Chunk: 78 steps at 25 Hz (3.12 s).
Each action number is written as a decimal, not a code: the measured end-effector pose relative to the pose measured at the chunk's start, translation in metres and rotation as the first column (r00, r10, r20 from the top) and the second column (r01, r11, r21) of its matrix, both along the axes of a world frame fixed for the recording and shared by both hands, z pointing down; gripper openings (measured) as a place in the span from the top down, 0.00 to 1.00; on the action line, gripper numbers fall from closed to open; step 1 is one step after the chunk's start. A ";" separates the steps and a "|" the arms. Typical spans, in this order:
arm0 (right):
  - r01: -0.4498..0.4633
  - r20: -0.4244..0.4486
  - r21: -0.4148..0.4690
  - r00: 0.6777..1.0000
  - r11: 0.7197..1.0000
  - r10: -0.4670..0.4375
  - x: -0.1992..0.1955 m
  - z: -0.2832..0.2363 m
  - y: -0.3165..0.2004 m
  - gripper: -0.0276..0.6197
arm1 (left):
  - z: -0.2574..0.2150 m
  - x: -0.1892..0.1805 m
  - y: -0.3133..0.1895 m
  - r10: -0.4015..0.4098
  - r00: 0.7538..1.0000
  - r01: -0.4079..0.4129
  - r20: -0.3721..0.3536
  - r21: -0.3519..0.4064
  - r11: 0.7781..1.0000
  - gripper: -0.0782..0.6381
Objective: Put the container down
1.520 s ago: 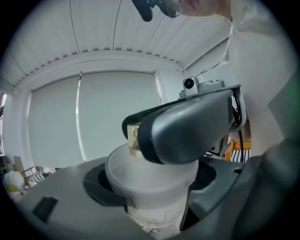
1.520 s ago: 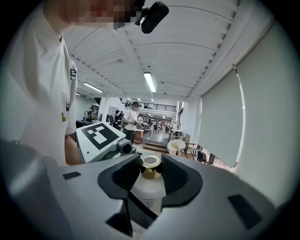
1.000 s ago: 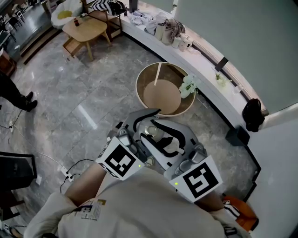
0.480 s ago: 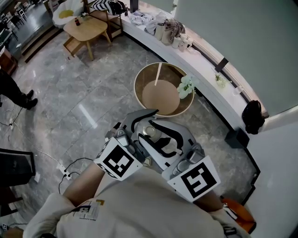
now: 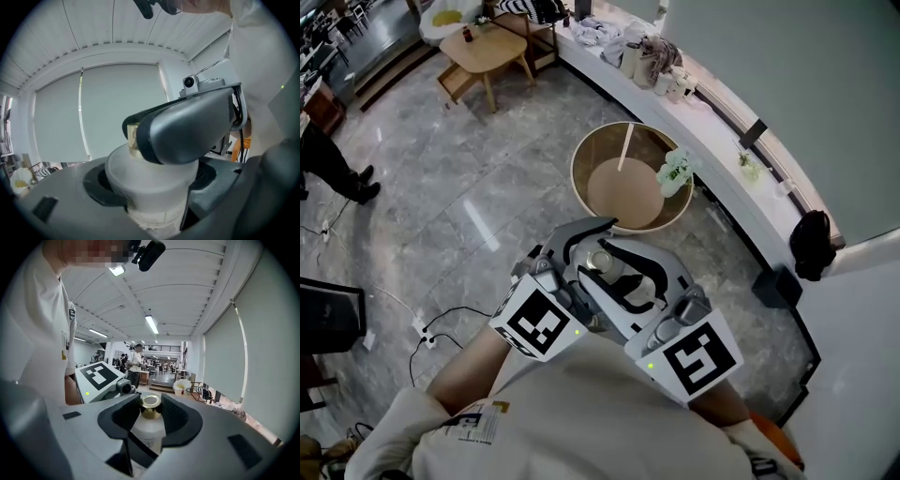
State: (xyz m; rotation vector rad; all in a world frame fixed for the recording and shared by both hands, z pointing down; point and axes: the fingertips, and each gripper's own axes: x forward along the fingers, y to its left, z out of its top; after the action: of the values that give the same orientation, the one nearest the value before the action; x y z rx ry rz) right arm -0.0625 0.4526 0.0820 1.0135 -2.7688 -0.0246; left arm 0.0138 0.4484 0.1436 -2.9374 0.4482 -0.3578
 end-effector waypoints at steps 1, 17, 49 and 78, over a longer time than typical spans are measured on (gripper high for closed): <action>0.004 0.002 0.003 1.000 1.000 -0.004 -0.001 0.001 0.001 0.74 | 0.001 -0.001 0.000 -0.003 1.000 0.003 0.001 -0.001 1.000 0.40; -0.003 -0.009 0.037 1.000 0.999 0.003 0.001 0.017 -0.012 0.74 | 0.016 0.001 -0.015 -0.015 1.000 0.015 -0.003 0.040 0.999 0.40; -0.138 -0.012 -0.064 0.990 0.988 0.137 0.004 0.033 -0.307 0.74 | 0.031 0.003 -0.296 0.118 0.993 -0.118 0.012 -0.010 0.993 0.40; -0.292 -0.060 -0.055 0.955 0.955 0.289 -0.016 0.031 -0.514 0.74 | 0.027 -0.018 -0.496 0.242 0.970 -0.243 0.017 0.040 0.969 0.40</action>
State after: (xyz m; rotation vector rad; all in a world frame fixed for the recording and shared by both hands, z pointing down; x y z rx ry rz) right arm -0.0786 -0.0615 0.1135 1.3710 -2.5292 0.0777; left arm -0.0045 -0.0474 0.1707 -2.9020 0.0896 -0.3295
